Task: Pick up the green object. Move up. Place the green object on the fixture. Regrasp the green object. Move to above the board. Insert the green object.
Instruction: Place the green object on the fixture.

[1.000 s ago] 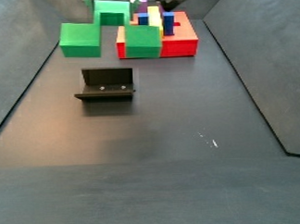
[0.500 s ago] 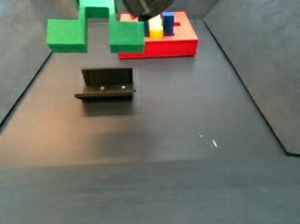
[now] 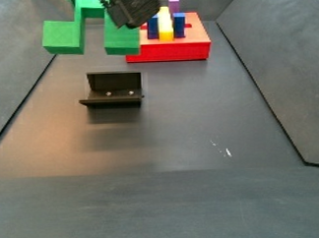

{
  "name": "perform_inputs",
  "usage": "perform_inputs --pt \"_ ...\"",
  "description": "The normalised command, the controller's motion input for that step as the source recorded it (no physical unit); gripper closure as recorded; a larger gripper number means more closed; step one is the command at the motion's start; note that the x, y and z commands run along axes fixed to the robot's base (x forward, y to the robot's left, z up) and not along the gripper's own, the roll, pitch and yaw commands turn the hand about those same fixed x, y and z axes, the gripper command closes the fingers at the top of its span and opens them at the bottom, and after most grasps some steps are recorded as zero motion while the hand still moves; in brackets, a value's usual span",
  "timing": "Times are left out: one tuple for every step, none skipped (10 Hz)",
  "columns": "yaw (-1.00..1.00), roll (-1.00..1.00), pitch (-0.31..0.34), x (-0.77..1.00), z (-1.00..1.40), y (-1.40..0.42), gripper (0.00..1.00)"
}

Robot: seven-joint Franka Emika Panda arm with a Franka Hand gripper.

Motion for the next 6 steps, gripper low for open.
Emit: perform_inputs --pt "-0.13 -0.37 -0.011 0.24 -0.22 -0.1 1.0" --pt "-0.13 -0.27 -0.077 0.21 -0.34 -0.11 1.0" --pt "0.0 -0.1 -0.1 0.0 -0.29 0.0 1.0" --pt "0.0 -0.15 -0.117 0.0 -0.27 0.0 1.0" --pt "0.0 0.0 -0.06 0.0 -0.18 0.0 1.0" --pt "0.0 0.16 0.0 0.0 -0.29 0.0 1.0"
